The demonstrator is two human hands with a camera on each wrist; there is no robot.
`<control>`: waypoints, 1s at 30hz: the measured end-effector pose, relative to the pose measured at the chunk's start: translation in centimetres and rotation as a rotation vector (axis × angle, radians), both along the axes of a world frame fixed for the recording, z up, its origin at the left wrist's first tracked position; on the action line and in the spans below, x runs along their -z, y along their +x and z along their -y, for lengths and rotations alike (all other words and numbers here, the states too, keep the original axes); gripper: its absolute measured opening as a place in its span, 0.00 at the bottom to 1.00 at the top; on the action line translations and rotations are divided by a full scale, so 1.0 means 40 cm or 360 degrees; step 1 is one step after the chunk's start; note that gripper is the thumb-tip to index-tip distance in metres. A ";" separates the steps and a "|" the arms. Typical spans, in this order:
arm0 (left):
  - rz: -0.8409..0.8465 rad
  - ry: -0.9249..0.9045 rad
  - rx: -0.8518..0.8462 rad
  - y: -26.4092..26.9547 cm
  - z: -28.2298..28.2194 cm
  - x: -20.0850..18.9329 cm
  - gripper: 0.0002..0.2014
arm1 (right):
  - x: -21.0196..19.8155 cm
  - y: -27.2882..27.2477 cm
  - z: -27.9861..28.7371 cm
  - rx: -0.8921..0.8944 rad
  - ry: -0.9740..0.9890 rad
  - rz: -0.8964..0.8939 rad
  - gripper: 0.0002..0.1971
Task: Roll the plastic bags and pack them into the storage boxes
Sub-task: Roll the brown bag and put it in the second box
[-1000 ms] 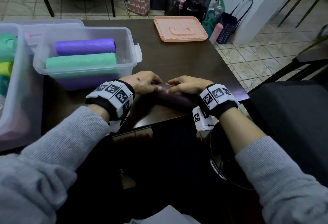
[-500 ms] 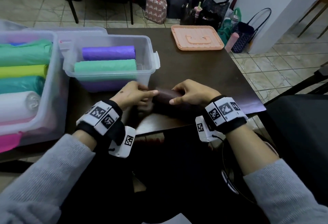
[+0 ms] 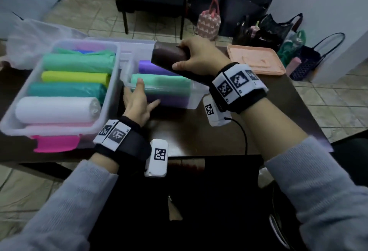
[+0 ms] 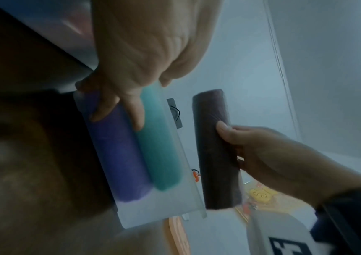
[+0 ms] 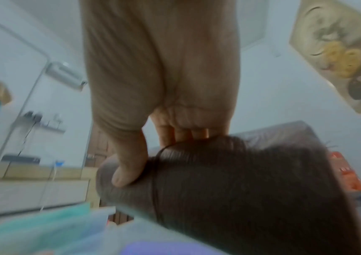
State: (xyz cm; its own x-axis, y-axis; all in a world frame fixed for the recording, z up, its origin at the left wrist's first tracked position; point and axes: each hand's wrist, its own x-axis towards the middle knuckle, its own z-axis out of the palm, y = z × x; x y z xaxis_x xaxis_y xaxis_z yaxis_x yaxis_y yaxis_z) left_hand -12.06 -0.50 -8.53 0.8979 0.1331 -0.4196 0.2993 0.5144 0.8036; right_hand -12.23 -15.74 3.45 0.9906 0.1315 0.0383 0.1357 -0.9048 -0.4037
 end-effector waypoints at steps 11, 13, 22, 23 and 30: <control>0.0293 -0.0220 -0.0118 -0.062 0.011 0.057 0.22 | 0.119 0.085 -0.120 -0.0036 -0.0156 0.0066 0.23; 0.0281 -0.0251 -0.0150 -0.059 0.015 0.056 0.22 | 0.134 0.086 -0.133 -0.0042 -0.0181 0.0071 0.24; 0.0286 -0.0224 -0.0156 -0.057 0.016 0.064 0.22 | 0.138 0.094 -0.117 -0.0053 -0.0069 0.0114 0.18; 0.0286 -0.0220 -0.0159 -0.054 0.017 0.062 0.22 | 0.143 0.094 -0.124 -0.0015 -0.0065 0.0154 0.18; 0.0212 -0.0154 -0.0171 -0.037 0.016 0.062 0.25 | 0.157 0.106 -0.126 0.0112 0.0112 0.0169 0.17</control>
State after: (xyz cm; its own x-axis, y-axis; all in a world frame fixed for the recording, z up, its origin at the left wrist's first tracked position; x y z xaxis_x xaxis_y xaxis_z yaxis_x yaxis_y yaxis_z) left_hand -13.53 -1.12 -11.02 0.9291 0.1959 -0.3137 0.1331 0.6143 0.7778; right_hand -8.00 -10.69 -2.82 0.9872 0.0548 0.1498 0.1179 -0.8835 -0.4534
